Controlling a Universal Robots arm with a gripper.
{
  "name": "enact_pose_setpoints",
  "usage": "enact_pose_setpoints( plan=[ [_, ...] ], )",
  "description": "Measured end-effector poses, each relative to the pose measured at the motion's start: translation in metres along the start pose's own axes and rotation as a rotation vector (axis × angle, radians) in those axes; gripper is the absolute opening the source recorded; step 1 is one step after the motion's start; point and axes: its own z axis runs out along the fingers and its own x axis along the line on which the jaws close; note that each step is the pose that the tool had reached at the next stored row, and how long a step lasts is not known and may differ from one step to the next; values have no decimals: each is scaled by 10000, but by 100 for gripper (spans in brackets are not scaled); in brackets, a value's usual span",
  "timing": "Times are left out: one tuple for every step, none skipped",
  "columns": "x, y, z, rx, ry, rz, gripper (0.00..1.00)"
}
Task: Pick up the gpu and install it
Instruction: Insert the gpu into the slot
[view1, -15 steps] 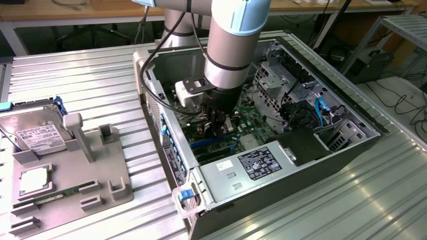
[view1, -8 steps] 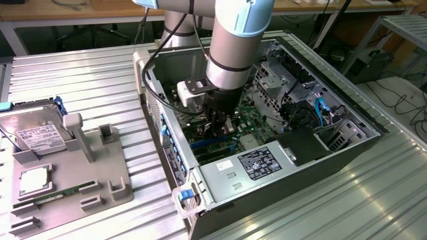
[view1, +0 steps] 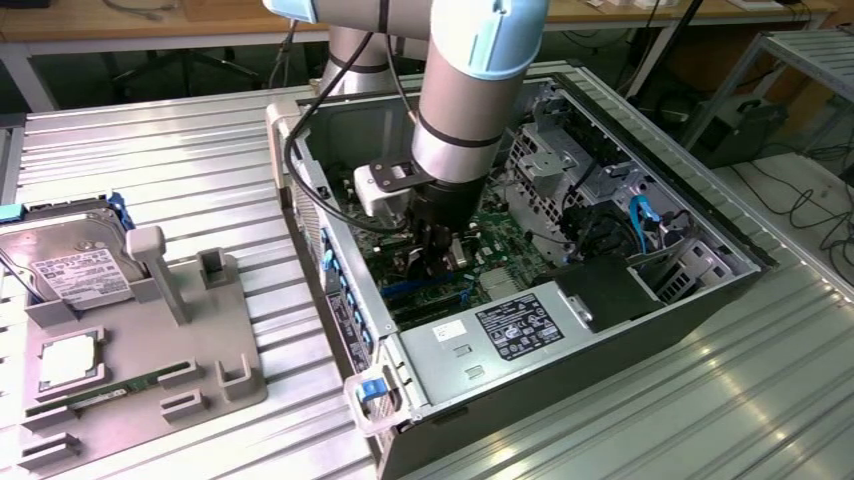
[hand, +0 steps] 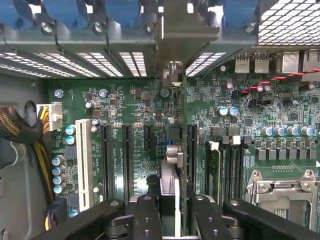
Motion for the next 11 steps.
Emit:
enact_pose_setpoints(
  plan=[
    [0,0,8,-11,-2,0,28],
    [1,0,17,-25,0,1,28],
    [2,1,28,-39,0,2,28],
    [2,1,39,-49,0,2,28],
    [3,1,51,-58,-4,2,28],
    [3,0,63,-68,-11,1,28],
    [3,0,78,-85,-24,0,28],
    [2,0,84,-96,-32,1,28],
    [2,0,83,-99,-30,2,28],
    [1,0,71,-98,-35,3,28],
    [-3,-2,43,-83,-63,3,28]
  ],
)
